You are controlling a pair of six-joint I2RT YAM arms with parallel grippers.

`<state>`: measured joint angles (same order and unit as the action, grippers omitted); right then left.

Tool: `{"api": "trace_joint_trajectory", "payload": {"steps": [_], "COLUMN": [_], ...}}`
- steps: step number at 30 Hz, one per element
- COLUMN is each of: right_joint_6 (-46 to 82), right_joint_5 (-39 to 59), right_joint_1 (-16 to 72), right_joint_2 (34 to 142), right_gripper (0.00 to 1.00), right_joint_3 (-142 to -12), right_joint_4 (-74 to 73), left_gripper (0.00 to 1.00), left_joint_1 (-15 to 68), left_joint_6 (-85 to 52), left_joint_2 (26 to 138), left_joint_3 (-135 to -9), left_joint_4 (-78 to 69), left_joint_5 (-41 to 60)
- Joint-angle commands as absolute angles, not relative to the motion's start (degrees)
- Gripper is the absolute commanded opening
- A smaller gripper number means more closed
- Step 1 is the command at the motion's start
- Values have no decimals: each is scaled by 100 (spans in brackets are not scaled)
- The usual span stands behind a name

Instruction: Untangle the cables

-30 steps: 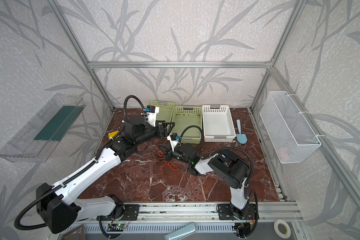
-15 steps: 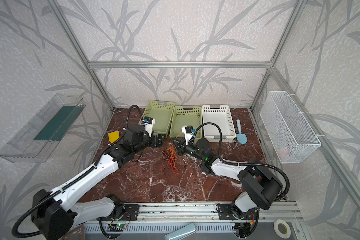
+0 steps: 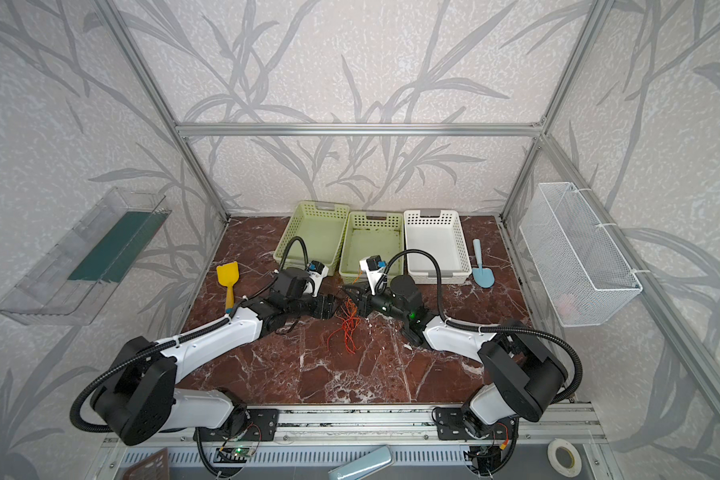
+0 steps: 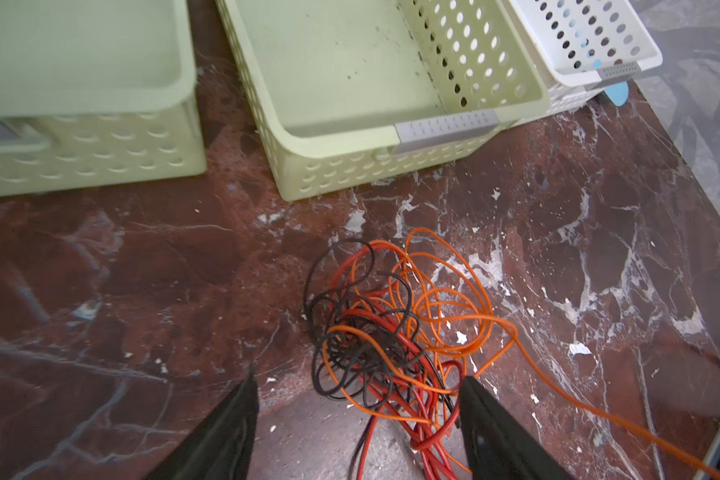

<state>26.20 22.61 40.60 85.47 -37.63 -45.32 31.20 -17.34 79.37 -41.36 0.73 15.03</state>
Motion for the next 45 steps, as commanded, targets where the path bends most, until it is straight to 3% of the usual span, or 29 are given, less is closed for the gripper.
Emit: {"api": "trace_joint_trajectory", "payload": {"steps": [1, 5, 11, 14, 18, 24, 35, 45], "right_joint_6": [2597, 2628, 2862, 2900, 2897, 2762, 3279, 3563], "right_joint_5": [2411, 2563, 2867, 2854, 2777, 2616, 2942, 3286], "right_joint_1": [4017, 4017, 4017, 4017, 3960, 3661, 2443, 1303], "right_joint_2": [8402, 8461, 8528, 8378, 7903, 7168, 6357, 5827], "right_gripper": [0, 0, 0, 0, 0, 0, 0, 0], "right_joint_3": [-4011, -4176, -4319, -4314, -4228, -4542, -4844, -4808], "right_joint_4": [-4358, -4307, -4355, -4307, -4093, -2984, -2404, -2181], "left_gripper": [80, 81, 78, 61, 29, 12, 0, 0], "left_joint_1": [3189, 3308, 3401, 3396, 3399, 3387, 3388, 3390], "left_joint_6": [-1962, -2112, -2535, -2752, -2733, -2657, -2429, -2105], "left_joint_2": [8242, 8714, 9337, 9492, 9637, 9626, 9562, 9232], "left_joint_3": [-4061, -4132, -4429, -4369, -4527, -4588, -4649, -4715], "left_joint_4": [-551, -922, -876, -1188, -1032, -822, -371, 292], "left_joint_5": [1881, 2020, 1469, 1306, 1167, 978, 767, 179]}}
